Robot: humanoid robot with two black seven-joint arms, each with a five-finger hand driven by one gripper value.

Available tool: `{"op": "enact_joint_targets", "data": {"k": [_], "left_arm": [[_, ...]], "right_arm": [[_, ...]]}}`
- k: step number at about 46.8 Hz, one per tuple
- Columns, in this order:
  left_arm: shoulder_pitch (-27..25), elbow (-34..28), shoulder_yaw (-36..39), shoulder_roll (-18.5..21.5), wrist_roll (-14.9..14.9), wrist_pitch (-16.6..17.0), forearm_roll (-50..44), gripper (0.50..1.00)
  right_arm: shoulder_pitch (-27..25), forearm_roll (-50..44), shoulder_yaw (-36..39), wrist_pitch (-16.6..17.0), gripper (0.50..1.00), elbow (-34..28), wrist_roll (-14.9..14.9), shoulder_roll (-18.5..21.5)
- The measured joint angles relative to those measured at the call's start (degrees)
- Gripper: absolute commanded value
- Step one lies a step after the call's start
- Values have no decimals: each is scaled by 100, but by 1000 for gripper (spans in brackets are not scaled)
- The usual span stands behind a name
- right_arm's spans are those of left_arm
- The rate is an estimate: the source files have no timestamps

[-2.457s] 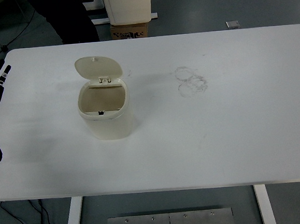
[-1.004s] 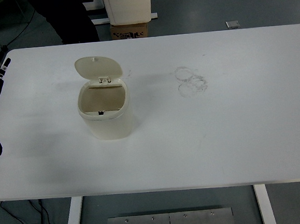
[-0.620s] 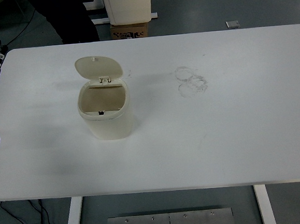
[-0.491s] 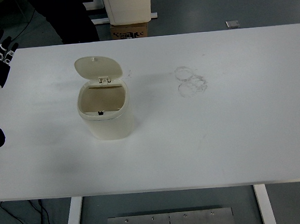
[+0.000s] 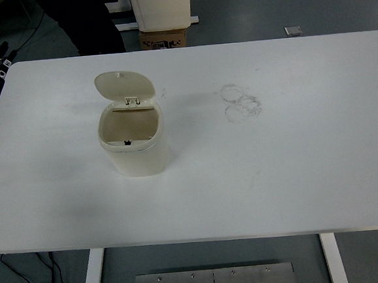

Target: Close trash bin

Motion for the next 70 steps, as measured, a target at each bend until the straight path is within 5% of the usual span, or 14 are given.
{"op": "enact_joint_targets", "data": {"k": [11,28,45,54,64,70], "left_arm": [[-477,-204,876,377,2,-8,8,1000],[-1928,-1059,2803,994,51,-18,12,1000],[-3079,-1663,4358,955,912,-47,15,1000],[-3828,-1940,4991,922,987,-117,20,1000],[-4604,-2238,5669,865,1579,-660,303,1000],[-4703,-2271,5713,819,1676,-744,901,1000]], "right_arm": [[0,0,0,0,991,0,2,0],[0,0,0,0,991,0,0,0],[0,0,0,0,991,0,1,0],[-1,0,0,0,991,0,-2,0],[0,1,0,0,991,0,-2,0],[0,1,0,0,991,0,-1,0]]}}
